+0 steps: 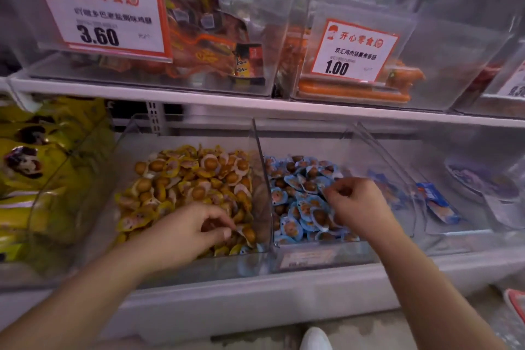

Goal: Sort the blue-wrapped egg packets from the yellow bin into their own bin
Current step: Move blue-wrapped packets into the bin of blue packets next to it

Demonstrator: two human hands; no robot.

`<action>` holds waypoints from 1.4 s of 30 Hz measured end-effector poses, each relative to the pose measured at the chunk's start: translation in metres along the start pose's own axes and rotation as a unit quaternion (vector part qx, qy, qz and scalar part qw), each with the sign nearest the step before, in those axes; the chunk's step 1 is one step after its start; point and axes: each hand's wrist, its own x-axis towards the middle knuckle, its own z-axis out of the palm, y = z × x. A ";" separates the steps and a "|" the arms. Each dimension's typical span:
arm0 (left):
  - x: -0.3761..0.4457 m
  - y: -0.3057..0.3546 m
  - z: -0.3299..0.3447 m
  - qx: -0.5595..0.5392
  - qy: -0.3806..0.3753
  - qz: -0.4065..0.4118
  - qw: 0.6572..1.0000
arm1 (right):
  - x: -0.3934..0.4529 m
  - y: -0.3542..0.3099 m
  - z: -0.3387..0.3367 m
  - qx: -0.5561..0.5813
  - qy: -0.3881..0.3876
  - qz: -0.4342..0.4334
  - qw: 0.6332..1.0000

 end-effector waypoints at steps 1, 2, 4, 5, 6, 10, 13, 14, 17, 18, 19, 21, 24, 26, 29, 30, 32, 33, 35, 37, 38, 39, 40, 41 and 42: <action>0.001 0.000 0.002 0.007 -0.021 -0.003 1.000 | 0.000 0.006 0.003 -0.013 0.007 -0.003 1.000; 0.004 0.002 0.003 0.009 -0.040 -0.006 0.999 | -0.001 0.007 0.006 -0.007 0.028 -0.016 0.999; 0.011 0.006 0.006 0.016 -0.073 -0.014 0.997 | -0.007 -0.003 0.014 0.049 0.070 -0.055 0.995; 0.015 0.010 0.008 0.022 -0.082 -0.017 0.996 | -0.013 -0.011 0.020 0.079 0.072 -0.081 0.991; 0.020 0.013 0.011 0.031 -0.089 -0.019 0.995 | -0.019 -0.020 0.026 0.098 0.062 -0.109 0.987; 0.038 0.024 0.021 0.075 -0.145 -0.002 0.987 | -0.035 -0.037 0.056 0.113 0.021 -0.187 0.976; 0.046 0.025 0.023 0.087 -0.185 -0.008 0.979 | -0.032 -0.040 0.066 0.124 0.008 -0.169 0.978; 0.047 0.023 0.025 0.091 -0.186 -0.009 0.978 | -0.030 -0.040 0.067 0.133 0.008 -0.157 0.979; 0.050 0.019 0.031 0.095 -0.176 -0.008 0.980 | -0.029 -0.041 0.070 0.134 0.016 -0.152 0.979; 0.051 0.018 0.032 0.097 -0.174 -0.010 0.980 | -0.029 -0.041 0.071 0.131 0.018 -0.153 0.979; 0.052 0.018 0.033 0.103 -0.172 -0.012 0.980 | -0.029 -0.041 0.071 0.132 0.017 -0.150 0.980; 0.053 0.018 0.031 0.116 -0.168 -0.014 0.979 | -0.028 -0.040 0.072 0.138 0.010 -0.143 0.980; 0.052 0.017 0.027 0.126 -0.155 -0.014 0.980 | -0.028 -0.039 0.070 0.139 0.006 -0.141 0.980; 0.050 0.015 0.027 0.134 -0.126 -0.015 0.983 | -0.029 -0.038 0.069 0.137 0.006 -0.142 0.980; 0.046 0.013 0.024 0.145 -0.138 0.002 0.980 | -0.029 -0.039 0.068 0.131 0.001 -0.142 0.981; 0.045 0.012 0.023 0.140 -0.155 0.010 0.978 | -0.029 -0.040 0.068 0.129 0.001 -0.140 0.982; 0.042 0.011 0.019 0.103 -0.185 0.013 0.977 | -0.029 -0.041 0.068 0.130 0.003 -0.139 0.982; 0.040 0.010 0.016 0.081 -0.199 0.011 0.977 | -0.029 -0.041 0.068 0.131 0.004 -0.139 0.982; 0.038 0.012 0.013 0.043 -0.223 0.004 0.974 | -0.029 -0.041 0.068 0.131 0.006 -0.140 0.981; 0.038 0.015 0.009 0.004 -0.251 -0.013 0.968 | -0.029 -0.041 0.069 0.129 0.010 -0.144 0.981; 0.037 0.016 0.007 -0.020 -0.266 -0.024 0.964 | -0.029 -0.041 0.069 0.129 0.011 -0.145 0.981; 0.037 0.017 0.006 -0.036 -0.275 -0.029 0.960 | -0.029 -0.041 0.069 0.128 0.011 -0.146 0.981; 0.036 0.018 0.004 -0.041 -0.277 -0.025 0.960 | -0.029 -0.041 0.069 0.127 0.011 -0.146 0.981; 0.036 0.017 0.004 -0.035 -0.273 -0.014 0.961 | -0.028 -0.041 0.069 0.125 0.012 -0.146 0.981; 0.035 0.016 0.005 -0.024 -0.260 -0.003 0.965 | -0.028 -0.041 0.069 0.125 0.013 -0.147 0.981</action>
